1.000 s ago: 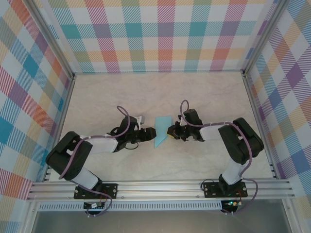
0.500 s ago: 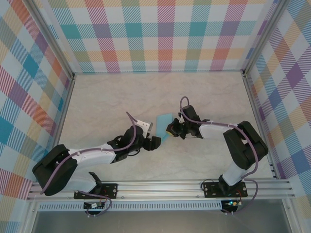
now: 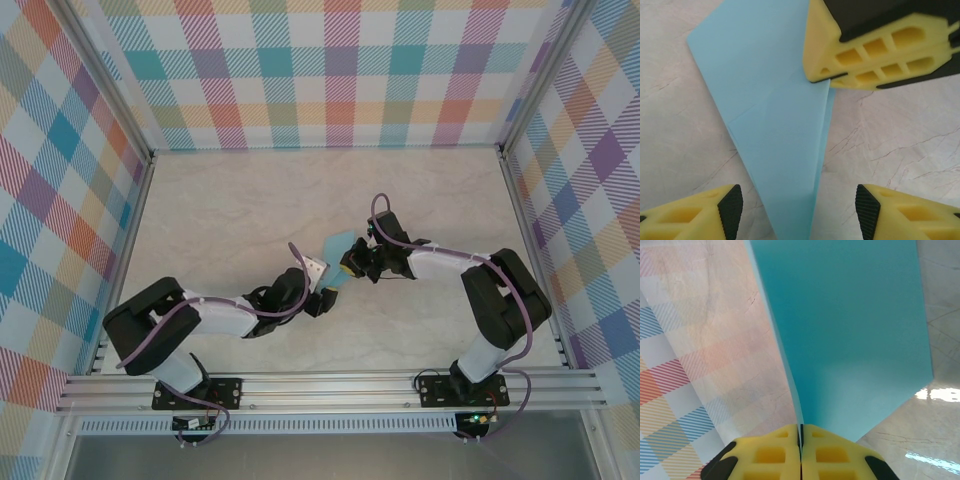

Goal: Fold a paper plane with a square sheet of paper (pick it up from the middle)
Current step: Fourth fold the wing at the center of the table.

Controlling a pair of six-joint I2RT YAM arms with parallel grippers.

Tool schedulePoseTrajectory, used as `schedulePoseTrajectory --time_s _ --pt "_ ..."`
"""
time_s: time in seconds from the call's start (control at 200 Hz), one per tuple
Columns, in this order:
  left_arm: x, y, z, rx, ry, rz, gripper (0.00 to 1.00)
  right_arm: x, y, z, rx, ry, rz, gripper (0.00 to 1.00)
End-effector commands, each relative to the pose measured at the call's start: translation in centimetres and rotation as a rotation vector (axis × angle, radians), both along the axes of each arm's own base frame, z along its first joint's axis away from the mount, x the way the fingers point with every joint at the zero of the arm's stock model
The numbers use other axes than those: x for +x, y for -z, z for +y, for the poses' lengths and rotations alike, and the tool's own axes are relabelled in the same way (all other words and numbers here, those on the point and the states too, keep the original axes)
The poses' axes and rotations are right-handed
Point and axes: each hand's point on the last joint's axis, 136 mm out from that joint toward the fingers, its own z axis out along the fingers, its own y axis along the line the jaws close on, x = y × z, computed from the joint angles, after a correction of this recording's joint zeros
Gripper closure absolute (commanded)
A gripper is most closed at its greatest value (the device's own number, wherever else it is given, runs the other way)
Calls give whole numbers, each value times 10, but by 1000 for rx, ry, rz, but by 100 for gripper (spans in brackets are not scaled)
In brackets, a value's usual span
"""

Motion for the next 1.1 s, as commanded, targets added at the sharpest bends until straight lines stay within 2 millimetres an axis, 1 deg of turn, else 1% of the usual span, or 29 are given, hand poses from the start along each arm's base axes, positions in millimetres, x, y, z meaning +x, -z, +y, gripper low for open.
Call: schedulePoseTrajectory --time_s 0.0,0.195,0.355,0.485,0.61,0.755,0.83,0.915,0.98,1.095 --pt "10 -13 -14 -17 7 -97 38 -1 1 4 -3 4 31 94" --pt "19 -6 -22 22 -19 -137 45 -1 1 4 -2 5 39 94" --pt "24 -8 -28 -6 -40 -142 52 -2 2 5 0 4 51 93" --pt "26 0 -25 7 -66 -132 59 -3 1 5 5 1 51 92" --pt "25 4 -23 5 -75 -117 67 -3 1 5 4 0 54 89" --pt "23 9 -20 -2 -89 -98 77 -3 0 4 -6 -7 44 82" --pt "23 12 -17 -8 -104 -86 81 -2 -3 2 -18 -11 20 73" --pt "21 16 -14 -10 -121 -69 84 0 -12 -1 -25 -24 -40 64" --pt "21 18 -13 -19 -135 -53 85 2 -18 -4 -36 -41 -93 58" --pt "18 20 -14 -52 -143 -19 88 3 -27 -8 -57 -83 -193 53"
